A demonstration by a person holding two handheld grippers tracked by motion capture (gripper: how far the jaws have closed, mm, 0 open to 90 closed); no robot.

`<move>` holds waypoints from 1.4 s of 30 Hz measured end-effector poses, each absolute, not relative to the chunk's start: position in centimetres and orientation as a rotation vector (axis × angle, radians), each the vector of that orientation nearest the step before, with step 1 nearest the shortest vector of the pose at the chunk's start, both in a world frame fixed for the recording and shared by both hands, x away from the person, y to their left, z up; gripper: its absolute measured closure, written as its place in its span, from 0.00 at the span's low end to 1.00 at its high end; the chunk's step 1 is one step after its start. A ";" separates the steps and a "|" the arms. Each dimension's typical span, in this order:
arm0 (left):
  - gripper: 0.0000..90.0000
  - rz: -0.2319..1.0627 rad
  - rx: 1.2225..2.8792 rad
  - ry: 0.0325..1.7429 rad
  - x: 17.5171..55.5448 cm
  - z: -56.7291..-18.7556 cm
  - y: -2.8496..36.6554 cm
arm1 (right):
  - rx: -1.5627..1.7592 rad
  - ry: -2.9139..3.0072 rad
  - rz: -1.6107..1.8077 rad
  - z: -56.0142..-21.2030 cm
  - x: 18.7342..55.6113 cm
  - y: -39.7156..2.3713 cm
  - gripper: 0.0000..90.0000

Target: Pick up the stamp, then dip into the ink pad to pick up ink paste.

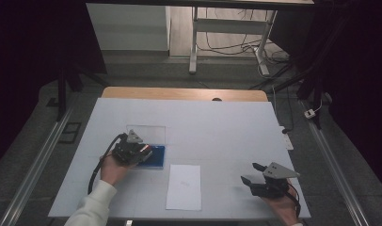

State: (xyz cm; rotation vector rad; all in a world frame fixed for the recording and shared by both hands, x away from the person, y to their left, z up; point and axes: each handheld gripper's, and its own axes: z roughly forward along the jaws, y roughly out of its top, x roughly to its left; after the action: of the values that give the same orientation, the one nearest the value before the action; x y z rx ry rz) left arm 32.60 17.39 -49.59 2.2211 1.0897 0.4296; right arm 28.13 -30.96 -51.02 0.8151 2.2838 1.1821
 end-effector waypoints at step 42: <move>0.78 0.430 2.114 0.933 30.8 -45.6 18.5 | 0.814 2.280 1.179 -51.0 28.1 -31.1 0.33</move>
State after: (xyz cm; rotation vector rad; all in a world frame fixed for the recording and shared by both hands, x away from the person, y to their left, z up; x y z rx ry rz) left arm 30.75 18.47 -45.64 2.1139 0.9332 0.4295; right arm 28.09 -31.08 -51.02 0.8137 2.2796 1.1794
